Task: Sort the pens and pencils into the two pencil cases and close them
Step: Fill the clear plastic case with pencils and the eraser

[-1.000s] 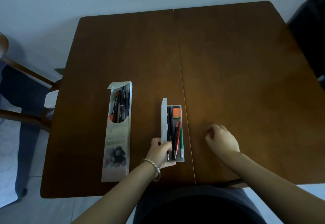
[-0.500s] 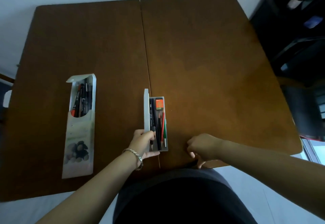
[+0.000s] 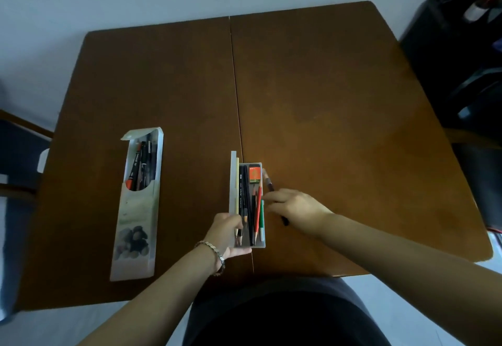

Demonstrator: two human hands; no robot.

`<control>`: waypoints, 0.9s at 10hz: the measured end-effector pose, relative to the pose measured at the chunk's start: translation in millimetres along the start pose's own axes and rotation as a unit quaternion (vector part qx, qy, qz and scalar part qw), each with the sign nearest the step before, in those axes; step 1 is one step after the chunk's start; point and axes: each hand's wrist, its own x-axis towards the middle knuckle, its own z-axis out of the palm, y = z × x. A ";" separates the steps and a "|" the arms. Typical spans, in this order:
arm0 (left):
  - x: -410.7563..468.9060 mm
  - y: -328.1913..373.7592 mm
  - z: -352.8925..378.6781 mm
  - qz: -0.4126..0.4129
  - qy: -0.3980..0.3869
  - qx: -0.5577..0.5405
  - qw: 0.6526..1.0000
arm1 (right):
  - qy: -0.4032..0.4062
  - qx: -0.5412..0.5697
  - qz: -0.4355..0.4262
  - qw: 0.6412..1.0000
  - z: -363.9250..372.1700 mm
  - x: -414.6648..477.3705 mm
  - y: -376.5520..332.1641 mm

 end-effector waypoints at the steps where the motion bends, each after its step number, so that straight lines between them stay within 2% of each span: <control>1: -1.6 -0.4 -3.6 -0.003 0.006 -0.016 1.000 | -0.074 -0.007 0.030 0.997 16.0 15.6 -18.0; 2: -3.6 -1.1 -8.4 -0.005 0.002 -0.012 1.000 | -0.089 -0.007 0.046 0.995 27.5 20.5 -30.6; 3: -3.8 -0.5 -14.1 -0.013 -0.006 -0.004 1.000 | -0.042 0.036 0.067 0.996 38.6 16.2 -36.2; 4: -3.2 -0.6 -16.0 -0.015 -0.005 0.008 1.000 | 0.085 0.054 0.106 0.989 51.8 15.8 -37.8; 5: -4.5 -1.7 -16.7 -0.004 -0.010 0.025 1.000 | 0.091 0.025 0.165 0.982 61.3 25.1 -42.4; 6: 2.9 0.4 -14.7 0.015 0.022 0.092 0.995 | 0.056 -0.038 0.157 0.985 71.1 33.8 -47.9; 7: 9.7 1.0 -15.0 0.021 0.054 0.120 0.991 | 0.018 -0.037 0.171 0.984 76.4 33.4 -53.4; 8: 10.7 -3.6 -18.1 0.009 0.035 0.076 0.996 | 0.039 -0.040 0.175 0.983 76.5 29.6 -55.7; 9: 12.9 -6.5 -23.5 -0.004 0.026 0.078 0.997 | 0.099 0.008 0.182 0.978 74.2 32.8 -52.7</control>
